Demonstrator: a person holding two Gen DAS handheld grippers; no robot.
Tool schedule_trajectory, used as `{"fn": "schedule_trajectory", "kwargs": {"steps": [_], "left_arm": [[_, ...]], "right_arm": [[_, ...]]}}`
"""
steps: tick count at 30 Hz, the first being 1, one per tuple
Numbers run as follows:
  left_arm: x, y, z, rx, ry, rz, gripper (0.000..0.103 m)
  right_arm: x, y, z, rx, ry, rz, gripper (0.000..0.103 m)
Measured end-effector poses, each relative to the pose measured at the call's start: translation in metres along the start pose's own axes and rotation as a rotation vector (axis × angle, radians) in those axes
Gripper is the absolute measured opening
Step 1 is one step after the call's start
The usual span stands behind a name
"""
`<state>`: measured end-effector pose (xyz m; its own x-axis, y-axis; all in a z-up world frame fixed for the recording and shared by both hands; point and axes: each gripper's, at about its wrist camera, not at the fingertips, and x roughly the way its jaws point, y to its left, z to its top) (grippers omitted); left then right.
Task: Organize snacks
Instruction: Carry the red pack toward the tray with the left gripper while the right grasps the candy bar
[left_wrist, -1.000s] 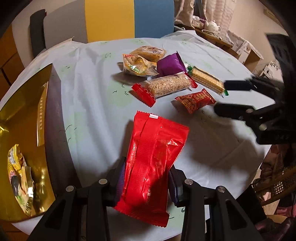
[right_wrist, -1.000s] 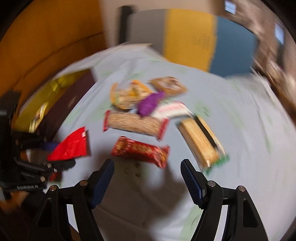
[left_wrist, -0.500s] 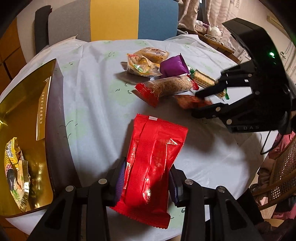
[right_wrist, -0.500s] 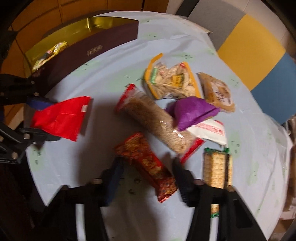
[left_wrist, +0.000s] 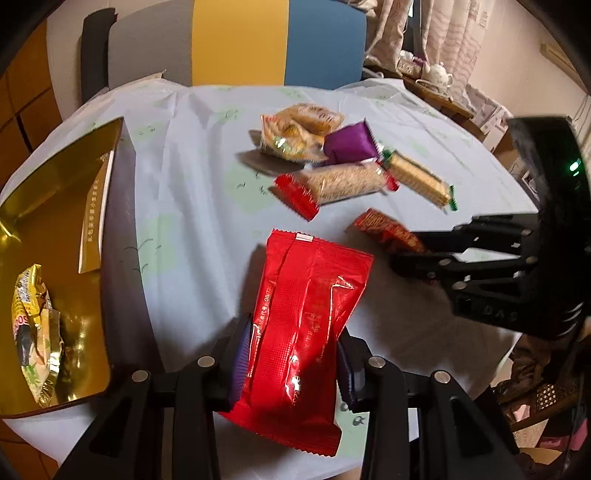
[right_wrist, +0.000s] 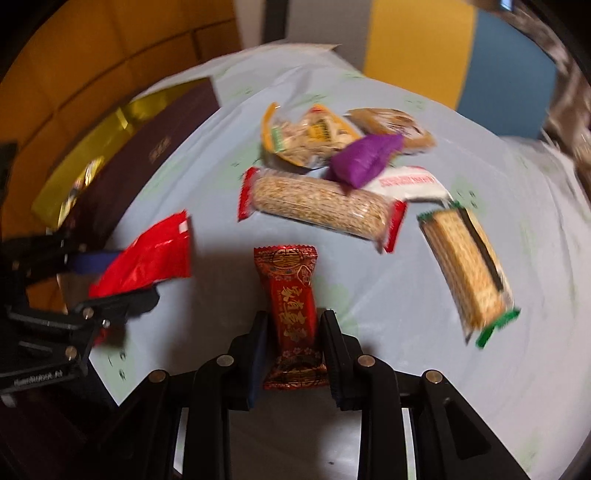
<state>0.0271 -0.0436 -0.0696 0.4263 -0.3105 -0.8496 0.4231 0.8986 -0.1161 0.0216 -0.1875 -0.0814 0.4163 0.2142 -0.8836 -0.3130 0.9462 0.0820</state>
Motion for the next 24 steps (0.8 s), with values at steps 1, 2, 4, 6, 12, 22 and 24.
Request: {"fn": "schedule_trajectory", "kwargs": {"steps": [1, 2, 4, 6, 12, 22, 24], "left_arm": [[-0.005, -0.001, 0.001, 0.004, -0.017, -0.002, 0.040], [-0.009, -0.001, 0.001, 0.003, -0.027, -0.009, 0.040], [-0.022, 0.004, 0.005, -0.023, -0.056, -0.033, 0.040], [-0.034, 0.010, 0.009, -0.052, -0.083, -0.050, 0.040], [-0.090, 0.068, 0.029, -0.250, -0.213, -0.089, 0.040], [-0.056, 0.190, 0.061, -0.570, -0.123, 0.043, 0.040], [-0.044, 0.202, 0.066, -0.599, -0.101, 0.054, 0.040]], "right_arm": [[-0.001, 0.000, -0.003, 0.015, -0.010, -0.004, 0.029], [0.000, -0.001, -0.001, 0.017, -0.014, -0.009, 0.029], [-0.001, 0.002, -0.004, 0.018, -0.021, -0.026, 0.029], [-0.002, 0.006, -0.004, 0.017, -0.022, -0.034, 0.029], [-0.003, 0.004, -0.003, 0.039, -0.040, -0.031, 0.029], [-0.004, 0.005, -0.005, 0.052, -0.050, -0.045, 0.029], [-0.004, 0.005, -0.005, 0.055, -0.050, -0.045, 0.029]]}}
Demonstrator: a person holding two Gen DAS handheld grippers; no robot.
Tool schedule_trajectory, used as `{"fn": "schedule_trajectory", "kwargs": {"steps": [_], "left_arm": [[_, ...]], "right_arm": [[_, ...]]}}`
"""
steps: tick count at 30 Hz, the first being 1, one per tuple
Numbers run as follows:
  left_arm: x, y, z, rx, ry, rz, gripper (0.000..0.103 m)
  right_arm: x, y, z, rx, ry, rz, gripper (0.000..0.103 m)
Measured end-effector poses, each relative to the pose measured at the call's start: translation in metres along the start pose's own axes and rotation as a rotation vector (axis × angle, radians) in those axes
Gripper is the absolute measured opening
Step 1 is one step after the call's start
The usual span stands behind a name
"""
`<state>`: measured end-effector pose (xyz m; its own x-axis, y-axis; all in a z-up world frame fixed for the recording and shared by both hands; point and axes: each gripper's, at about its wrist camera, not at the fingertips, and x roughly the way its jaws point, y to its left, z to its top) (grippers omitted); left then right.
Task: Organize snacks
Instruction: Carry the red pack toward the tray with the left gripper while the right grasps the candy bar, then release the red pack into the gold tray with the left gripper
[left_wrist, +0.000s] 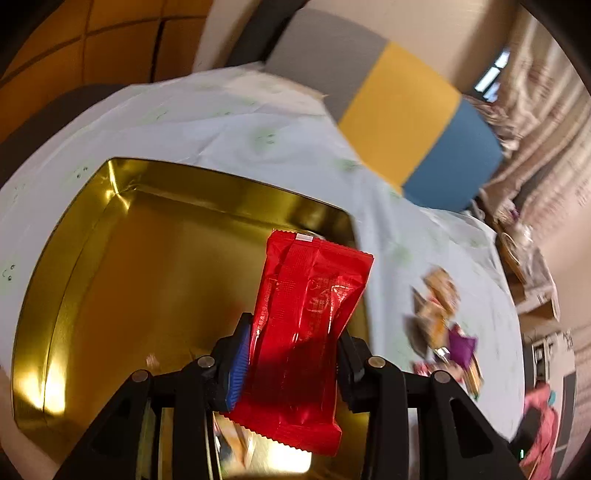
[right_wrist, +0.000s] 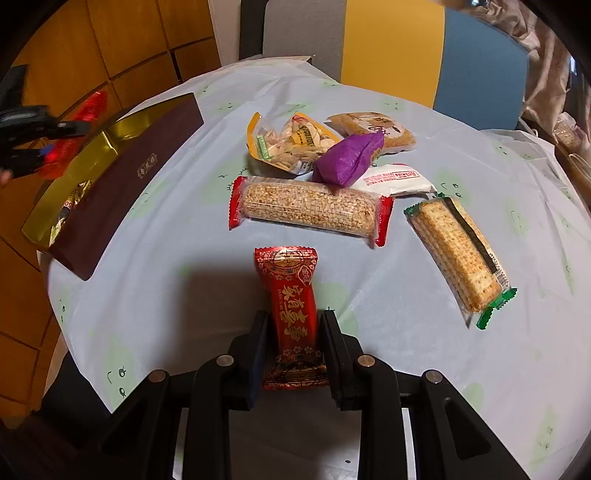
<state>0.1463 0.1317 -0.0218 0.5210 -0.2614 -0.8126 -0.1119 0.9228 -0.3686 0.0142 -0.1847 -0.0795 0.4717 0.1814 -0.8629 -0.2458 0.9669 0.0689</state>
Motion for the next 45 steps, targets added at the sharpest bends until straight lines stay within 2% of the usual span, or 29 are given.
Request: {"fn": "schedule_trajectory", "kwargs": {"steps": [4, 10, 14, 25, 33, 45], "left_arm": [[0.031, 0.006, 0.019, -0.028, 0.043, 0.042, 0.041], [0.067, 0.001, 0.041, -0.030, 0.084, 0.057, 0.046], [0.072, 0.004, 0.043, -0.064, 0.090, 0.053, 0.050], [0.019, -0.014, 0.001, 0.038, -0.019, 0.122, 0.050], [-0.021, -0.031, -0.030, 0.117, -0.112, 0.138, 0.050], [-0.047, -0.038, -0.071, 0.193, -0.149, 0.178, 0.050]], "right_arm": [[0.000, 0.000, 0.001, 0.005, 0.001, -0.001, 0.029], [0.001, 0.000, 0.001, 0.013, 0.001, -0.005, 0.029], [0.001, -0.001, 0.001, 0.018, 0.000, -0.005, 0.029], [0.001, 0.001, -0.002, 0.020, -0.016, -0.017, 0.029], [0.000, 0.001, -0.003, 0.026, -0.023, -0.025, 0.029], [0.000, 0.002, -0.004, 0.026, -0.029, -0.037, 0.029]]}}
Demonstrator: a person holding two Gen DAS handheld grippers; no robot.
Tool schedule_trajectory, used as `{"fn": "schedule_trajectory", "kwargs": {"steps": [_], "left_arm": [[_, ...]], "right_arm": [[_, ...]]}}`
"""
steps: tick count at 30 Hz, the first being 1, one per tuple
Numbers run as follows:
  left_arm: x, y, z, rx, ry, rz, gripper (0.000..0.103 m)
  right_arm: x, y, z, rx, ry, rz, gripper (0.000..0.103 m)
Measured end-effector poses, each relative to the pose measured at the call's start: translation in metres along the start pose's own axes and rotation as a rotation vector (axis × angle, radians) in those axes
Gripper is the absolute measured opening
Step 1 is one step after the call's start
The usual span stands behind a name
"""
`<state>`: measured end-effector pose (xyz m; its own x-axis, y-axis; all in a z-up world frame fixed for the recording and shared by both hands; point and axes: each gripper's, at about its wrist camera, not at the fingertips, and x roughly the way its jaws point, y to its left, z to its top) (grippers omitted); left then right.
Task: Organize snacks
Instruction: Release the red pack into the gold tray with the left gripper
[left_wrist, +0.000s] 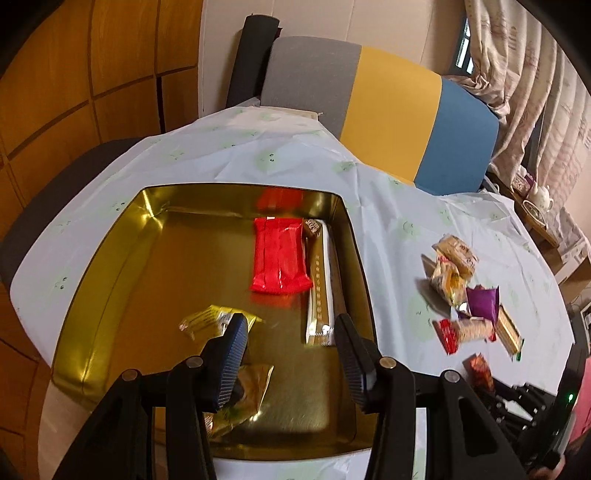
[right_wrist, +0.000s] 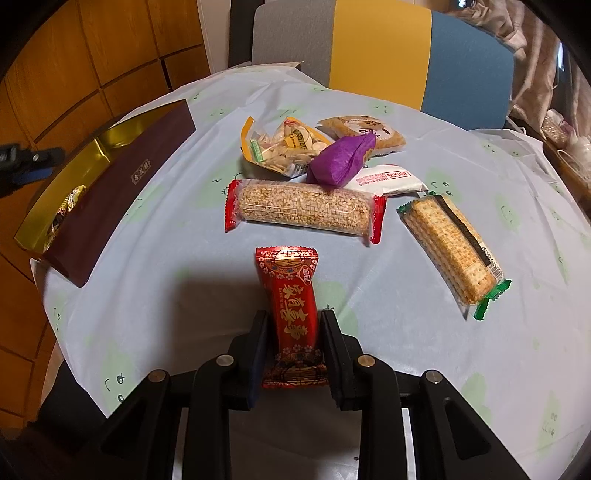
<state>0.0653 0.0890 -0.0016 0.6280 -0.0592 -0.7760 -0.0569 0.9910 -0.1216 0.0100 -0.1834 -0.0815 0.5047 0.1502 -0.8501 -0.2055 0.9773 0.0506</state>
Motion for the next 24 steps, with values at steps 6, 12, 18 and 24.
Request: {"fn": "schedule_trajectory", "kwargs": {"steps": [6, 12, 18, 24], "left_arm": [[-0.008, 0.005, -0.012, -0.001, -0.001, 0.005, 0.050], [-0.013, 0.013, -0.019, -0.012, -0.002, 0.012, 0.050], [-0.018, 0.023, -0.024, -0.024, -0.007, 0.016, 0.050], [-0.023, 0.032, -0.028, -0.035, -0.018, 0.028, 0.050]], "right_arm": [[0.000, 0.002, 0.001, 0.007, 0.009, -0.009, 0.029], [0.000, 0.002, 0.003, 0.029, 0.037, -0.007, 0.027], [-0.001, 0.002, 0.005, 0.073, 0.065, 0.026, 0.025], [0.003, 0.017, 0.010, 0.073, 0.078, 0.072, 0.025]]}}
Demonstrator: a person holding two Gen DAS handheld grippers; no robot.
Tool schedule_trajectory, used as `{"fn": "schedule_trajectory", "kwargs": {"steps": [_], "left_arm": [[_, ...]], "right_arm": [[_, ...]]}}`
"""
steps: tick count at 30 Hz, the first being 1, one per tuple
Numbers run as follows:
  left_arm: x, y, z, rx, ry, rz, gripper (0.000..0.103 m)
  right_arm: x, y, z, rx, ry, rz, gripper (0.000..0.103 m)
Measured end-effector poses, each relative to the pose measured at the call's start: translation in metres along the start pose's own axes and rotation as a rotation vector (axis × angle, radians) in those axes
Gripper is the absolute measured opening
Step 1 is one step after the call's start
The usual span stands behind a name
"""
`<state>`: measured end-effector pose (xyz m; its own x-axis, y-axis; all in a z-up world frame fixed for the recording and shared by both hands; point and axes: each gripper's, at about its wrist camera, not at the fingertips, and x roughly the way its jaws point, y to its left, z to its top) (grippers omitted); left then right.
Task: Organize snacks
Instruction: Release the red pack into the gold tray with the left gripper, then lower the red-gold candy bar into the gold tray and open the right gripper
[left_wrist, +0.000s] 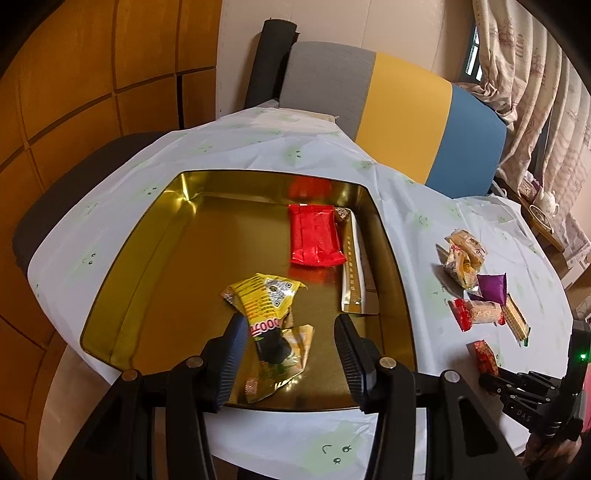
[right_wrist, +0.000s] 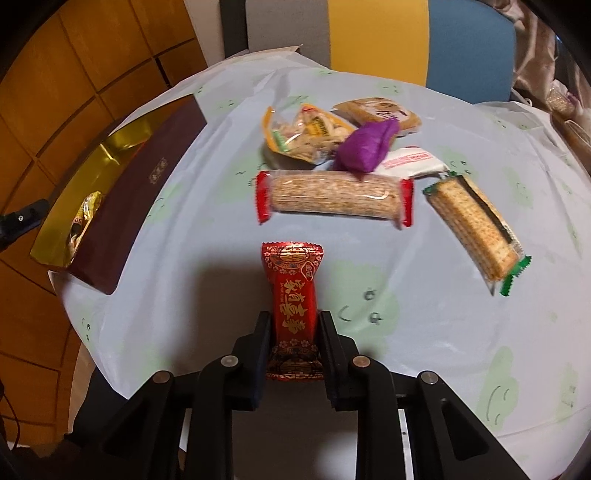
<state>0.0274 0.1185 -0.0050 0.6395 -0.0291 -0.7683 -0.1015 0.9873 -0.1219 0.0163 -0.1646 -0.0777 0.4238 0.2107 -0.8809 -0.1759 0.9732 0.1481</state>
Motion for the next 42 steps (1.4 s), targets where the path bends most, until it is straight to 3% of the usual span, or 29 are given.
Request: {"fn": "schedule_trajectory", "kwargs": {"steps": [4, 8, 19, 30, 36, 42], "left_arm": [[-0.002, 0.005, -0.003, 0.000, -0.006, 0.012, 0.050], [-0.003, 0.009, -0.006, -0.008, -0.003, 0.020, 0.050], [-0.003, 0.023, -0.010, -0.041, -0.005, 0.041, 0.050], [-0.011, 0.040, -0.009, -0.080, -0.036, 0.081, 0.050], [-0.014, 0.042, -0.009, -0.078, -0.042, 0.089, 0.050], [-0.012, 0.046, -0.010, -0.088, -0.038, 0.092, 0.050]], "right_arm": [[0.003, 0.008, 0.004, 0.004, 0.006, 0.018, 0.025], [0.004, 0.009, 0.010, 0.050, 0.011, 0.093, 0.024], [-0.006, 0.046, 0.024, -0.019, -0.015, 0.152, 0.024], [-0.025, 0.135, 0.077, -0.197, -0.099, 0.275, 0.024], [-0.010, 0.189, 0.083, -0.342, -0.085, 0.256, 0.024], [0.011, 0.206, 0.080, -0.410, -0.054, 0.194, 0.024]]}}
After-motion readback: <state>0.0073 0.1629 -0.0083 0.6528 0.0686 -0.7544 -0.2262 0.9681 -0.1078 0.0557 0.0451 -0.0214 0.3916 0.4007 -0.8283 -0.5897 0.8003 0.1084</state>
